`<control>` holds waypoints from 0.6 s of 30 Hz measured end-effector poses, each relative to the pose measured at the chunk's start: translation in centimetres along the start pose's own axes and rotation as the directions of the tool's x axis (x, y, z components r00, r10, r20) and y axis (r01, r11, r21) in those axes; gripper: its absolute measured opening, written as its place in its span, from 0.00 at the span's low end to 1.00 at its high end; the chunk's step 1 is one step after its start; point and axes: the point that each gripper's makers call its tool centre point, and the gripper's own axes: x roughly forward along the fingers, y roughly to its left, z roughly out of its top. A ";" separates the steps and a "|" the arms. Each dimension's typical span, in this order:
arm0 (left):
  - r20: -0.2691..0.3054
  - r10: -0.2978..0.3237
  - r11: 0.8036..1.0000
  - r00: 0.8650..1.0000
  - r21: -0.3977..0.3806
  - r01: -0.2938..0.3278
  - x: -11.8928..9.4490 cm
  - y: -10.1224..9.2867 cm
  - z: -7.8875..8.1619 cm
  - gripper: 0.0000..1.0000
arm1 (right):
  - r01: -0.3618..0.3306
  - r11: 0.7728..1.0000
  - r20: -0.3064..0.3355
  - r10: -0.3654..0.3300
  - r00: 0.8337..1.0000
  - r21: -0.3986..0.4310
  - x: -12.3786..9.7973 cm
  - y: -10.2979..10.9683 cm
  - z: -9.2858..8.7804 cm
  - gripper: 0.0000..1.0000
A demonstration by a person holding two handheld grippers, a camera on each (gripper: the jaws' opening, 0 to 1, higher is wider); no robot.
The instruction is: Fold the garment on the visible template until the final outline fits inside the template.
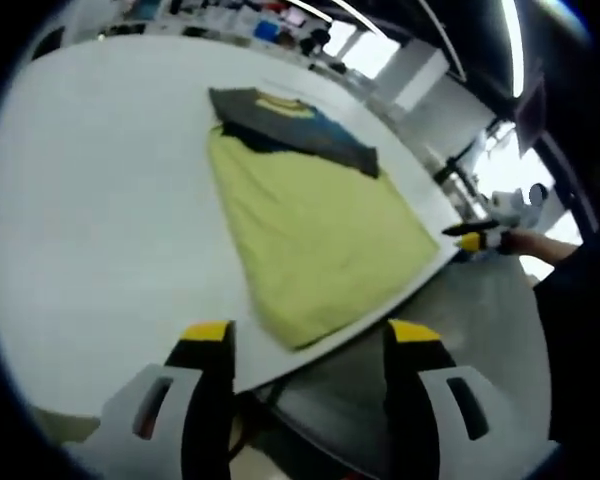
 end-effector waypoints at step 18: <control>-0.027 0.005 1.000 1.000 -0.010 -0.005 0.6 0.7 0.1 0.39 | 0.014 0.999 -0.064 -0.011 0.998 0.041 1.6 -0.9 -1.1 0.25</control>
